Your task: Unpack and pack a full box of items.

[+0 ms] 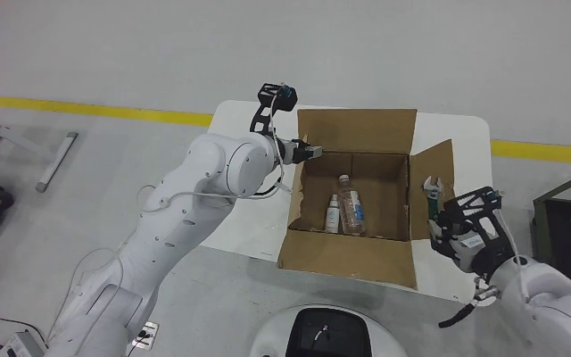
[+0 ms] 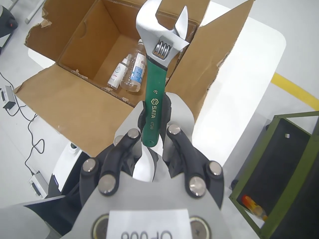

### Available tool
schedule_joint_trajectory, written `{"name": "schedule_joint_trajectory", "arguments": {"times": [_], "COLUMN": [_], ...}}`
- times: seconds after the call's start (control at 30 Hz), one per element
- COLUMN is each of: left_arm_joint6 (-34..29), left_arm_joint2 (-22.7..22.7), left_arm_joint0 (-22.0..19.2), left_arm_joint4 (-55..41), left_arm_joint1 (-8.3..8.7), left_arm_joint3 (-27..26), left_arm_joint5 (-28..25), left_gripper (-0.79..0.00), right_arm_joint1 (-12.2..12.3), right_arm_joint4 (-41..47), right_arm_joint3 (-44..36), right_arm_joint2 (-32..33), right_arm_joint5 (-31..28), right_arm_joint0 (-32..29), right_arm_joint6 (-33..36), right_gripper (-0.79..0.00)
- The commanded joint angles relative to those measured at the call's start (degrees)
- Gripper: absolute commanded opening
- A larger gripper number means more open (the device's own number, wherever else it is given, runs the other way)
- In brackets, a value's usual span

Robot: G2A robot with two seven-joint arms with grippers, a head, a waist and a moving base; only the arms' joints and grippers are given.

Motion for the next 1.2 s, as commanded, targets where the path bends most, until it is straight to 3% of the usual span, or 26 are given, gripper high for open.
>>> {"name": "schedule_joint_trajectory", "arguments": {"times": [0.0,0.3,0.57,1.17], "left_arm_joint6": [0.00,0.00,0.00,0.00], "left_arm_joint2": [0.00,0.00,0.00,0.00], "left_arm_joint0": [0.00,0.00,0.00,0.00], "left_arm_joint4": [0.00,0.00,0.00,0.00], "left_arm_joint1": [0.00,0.00,0.00,0.00], "left_arm_joint3": [0.00,0.00,0.00,0.00], "left_arm_joint5": [0.00,0.00,0.00,0.00], "left_gripper": [0.000,0.000,0.000,0.000], "right_arm_joint1": [-0.13,-2.38,-5.18,-11.57], "right_arm_joint4": [-3.57,-12.76,-18.49,-13.20], "right_arm_joint3": [1.96,13.84,26.25,48.19], "right_arm_joint2": [-2.47,-15.96,-26.64,-37.07], "right_arm_joint5": [0.89,8.85,11.64,12.72], "right_arm_joint0": [2.24,13.91,22.88,32.00], "right_arm_joint6": [-0.28,-3.35,-3.55,-5.53], "right_gripper": [-0.785,-0.785,-0.785,-0.785]}}
